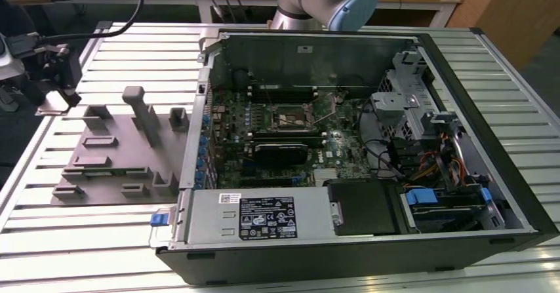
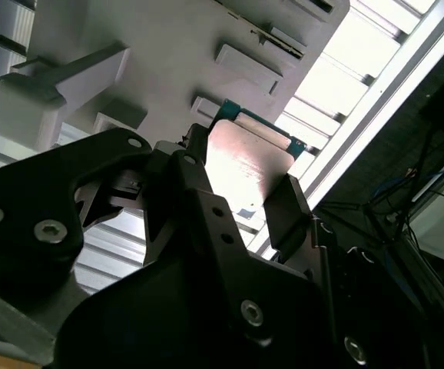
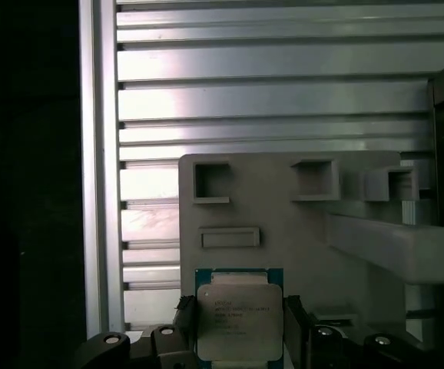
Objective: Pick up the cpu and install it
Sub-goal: 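Pick up the cpu and move it towards the insertion slot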
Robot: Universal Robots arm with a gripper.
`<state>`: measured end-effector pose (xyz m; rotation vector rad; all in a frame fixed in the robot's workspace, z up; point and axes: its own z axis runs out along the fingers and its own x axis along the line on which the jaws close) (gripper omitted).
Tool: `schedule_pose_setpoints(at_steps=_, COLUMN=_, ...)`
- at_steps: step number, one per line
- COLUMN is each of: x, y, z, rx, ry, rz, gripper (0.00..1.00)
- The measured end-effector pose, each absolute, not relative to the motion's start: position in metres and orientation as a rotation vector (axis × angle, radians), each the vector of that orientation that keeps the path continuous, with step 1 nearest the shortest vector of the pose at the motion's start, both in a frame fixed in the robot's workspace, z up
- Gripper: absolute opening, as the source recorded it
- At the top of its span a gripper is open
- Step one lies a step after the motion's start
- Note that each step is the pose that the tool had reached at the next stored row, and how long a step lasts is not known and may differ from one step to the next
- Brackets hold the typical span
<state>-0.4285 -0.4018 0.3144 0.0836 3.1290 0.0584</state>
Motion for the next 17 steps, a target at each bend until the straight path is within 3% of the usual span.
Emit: schedule_pose_setpoints(at_steps=17, x=-0.429, y=-0.402, z=0.346, rx=0.083, ry=3.125, rz=0.06, gripper=0.54)
